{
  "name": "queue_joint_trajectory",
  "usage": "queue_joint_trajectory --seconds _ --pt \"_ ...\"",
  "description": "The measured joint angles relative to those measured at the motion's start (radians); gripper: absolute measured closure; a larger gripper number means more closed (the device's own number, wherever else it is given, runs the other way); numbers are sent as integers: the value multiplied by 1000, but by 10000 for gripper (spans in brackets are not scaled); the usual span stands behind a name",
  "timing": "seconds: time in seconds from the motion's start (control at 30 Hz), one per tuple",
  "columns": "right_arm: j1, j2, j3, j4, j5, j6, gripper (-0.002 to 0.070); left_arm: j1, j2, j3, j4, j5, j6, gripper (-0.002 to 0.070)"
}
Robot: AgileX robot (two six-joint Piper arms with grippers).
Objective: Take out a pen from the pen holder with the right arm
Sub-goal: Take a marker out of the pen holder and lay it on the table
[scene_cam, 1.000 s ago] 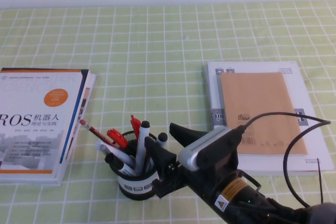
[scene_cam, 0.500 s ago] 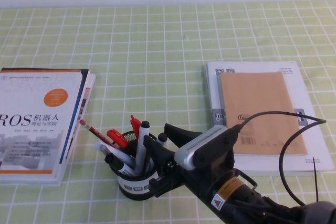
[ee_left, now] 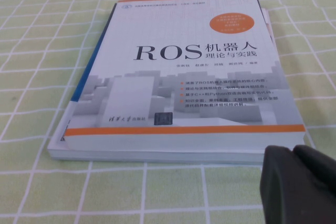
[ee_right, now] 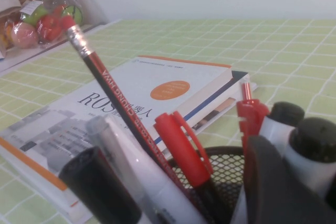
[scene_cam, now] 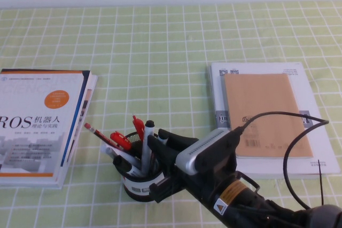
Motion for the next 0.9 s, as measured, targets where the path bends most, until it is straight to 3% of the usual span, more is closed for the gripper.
queue_joint_trajectory --seconds 0.43,0.9 --pt "0 -79 0 0 12 -2 579 0 0 0 0 0 0 681" --pt "0 -351 2 15 252 -138 580 0 0 0 0 0 0 681"
